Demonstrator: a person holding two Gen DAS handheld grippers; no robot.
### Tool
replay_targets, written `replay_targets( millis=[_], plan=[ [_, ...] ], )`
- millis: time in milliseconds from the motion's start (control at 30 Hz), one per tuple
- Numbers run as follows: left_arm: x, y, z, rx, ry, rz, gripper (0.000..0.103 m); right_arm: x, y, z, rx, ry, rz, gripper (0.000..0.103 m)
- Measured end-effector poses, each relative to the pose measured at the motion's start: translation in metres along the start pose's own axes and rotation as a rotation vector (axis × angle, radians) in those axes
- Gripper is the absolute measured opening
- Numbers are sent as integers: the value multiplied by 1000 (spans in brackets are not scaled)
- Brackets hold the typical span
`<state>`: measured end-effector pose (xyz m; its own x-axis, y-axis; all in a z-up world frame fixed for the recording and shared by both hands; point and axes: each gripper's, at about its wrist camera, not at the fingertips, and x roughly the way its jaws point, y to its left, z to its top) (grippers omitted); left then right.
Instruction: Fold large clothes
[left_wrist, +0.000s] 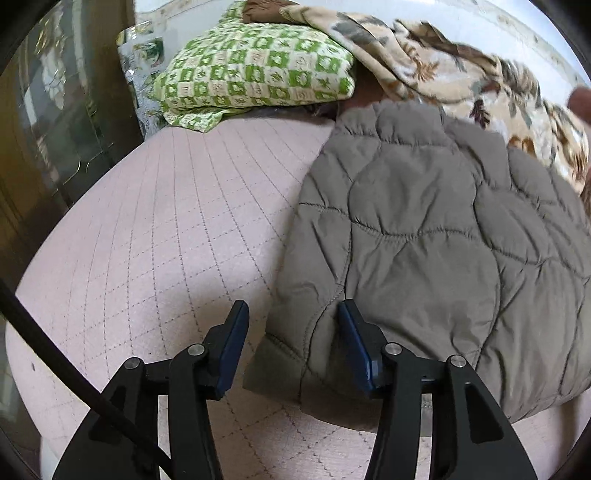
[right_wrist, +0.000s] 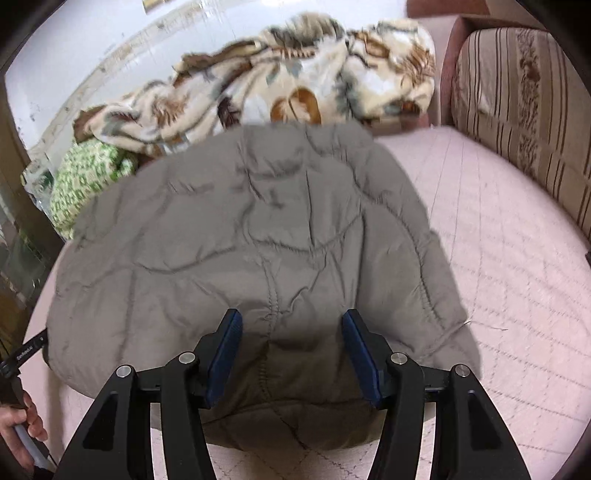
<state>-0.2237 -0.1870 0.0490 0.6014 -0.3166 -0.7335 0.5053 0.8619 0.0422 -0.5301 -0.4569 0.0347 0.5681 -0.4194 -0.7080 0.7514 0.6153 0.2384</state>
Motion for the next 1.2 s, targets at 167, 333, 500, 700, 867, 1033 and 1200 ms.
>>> replay_targets(
  millis=[167, 333, 500, 700, 867, 1033, 1200],
  plan=[
    [-16, 25, 10, -91, -25, -85, 51, -8, -3, 3, 11, -29, 25, 62],
    [-31, 70, 15, -197, -28, -94, 51, -45, -30, 6, 75, -133, 43, 62],
    [-27, 100, 3, -347, 48, -212, 51, -61, -69, 0, 223, -126, 69, 62],
    [-27, 96, -14, -392, 114, -319, 61, -85, -94, -16, 325, -148, 98, 72],
    [-29, 92, -28, -441, 156, -410, 64, -90, -118, -39, 467, -125, 163, 73],
    [-26, 86, -35, -478, 199, -459, 69, -78, -137, -60, 624, -68, 235, 73],
    [-21, 88, -36, -505, 209, -465, 72, -69, -140, -65, 696, -76, 252, 77]
  ],
)
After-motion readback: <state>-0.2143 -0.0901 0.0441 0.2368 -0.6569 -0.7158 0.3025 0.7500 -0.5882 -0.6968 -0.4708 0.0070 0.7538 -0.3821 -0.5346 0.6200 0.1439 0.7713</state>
